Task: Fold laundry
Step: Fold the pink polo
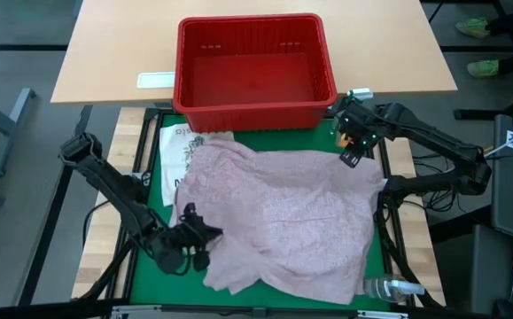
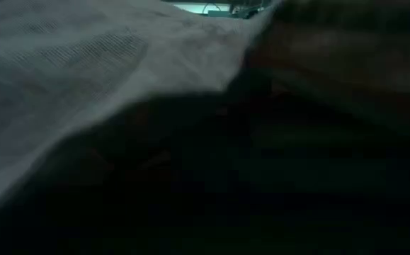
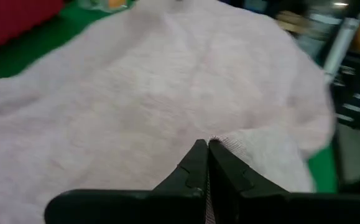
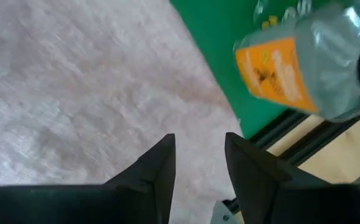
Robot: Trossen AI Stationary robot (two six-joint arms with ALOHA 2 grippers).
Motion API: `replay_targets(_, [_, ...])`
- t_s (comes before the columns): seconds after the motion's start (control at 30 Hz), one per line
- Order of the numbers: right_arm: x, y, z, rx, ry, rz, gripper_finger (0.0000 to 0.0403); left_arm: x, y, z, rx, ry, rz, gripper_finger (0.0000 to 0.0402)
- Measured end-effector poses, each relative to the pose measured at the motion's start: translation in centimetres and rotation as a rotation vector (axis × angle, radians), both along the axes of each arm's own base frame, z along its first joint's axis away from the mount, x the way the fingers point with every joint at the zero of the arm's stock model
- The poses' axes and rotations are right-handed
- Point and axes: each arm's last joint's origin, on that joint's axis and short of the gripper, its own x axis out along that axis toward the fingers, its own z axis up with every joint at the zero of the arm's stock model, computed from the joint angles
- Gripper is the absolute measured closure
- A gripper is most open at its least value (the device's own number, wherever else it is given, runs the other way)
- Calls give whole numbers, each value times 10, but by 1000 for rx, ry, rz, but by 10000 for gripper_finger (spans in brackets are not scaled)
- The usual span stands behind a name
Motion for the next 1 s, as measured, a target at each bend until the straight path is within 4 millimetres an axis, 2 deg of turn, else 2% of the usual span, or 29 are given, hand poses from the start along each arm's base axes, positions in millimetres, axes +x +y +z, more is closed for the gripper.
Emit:
replay_targets(0.17, [14,18,6,12,-96,126,265,10,16,-2,25,17,71,401])
replay_targets(0.33, [31,51,10,29,-194,316,265,16,33,-3,63,12,188,401])
replay_targets(0.5, [39,91,12,62,-237,418,265,15,50,-10,35,78,289,401])
replay_targets(0.8, [43,167,16,182,-395,537,265,13,72,-17,12,188,391,401])
replay_targets(1.0, [35,212,9,303,-449,567,265,13,80,-20,-1,266,401,402])
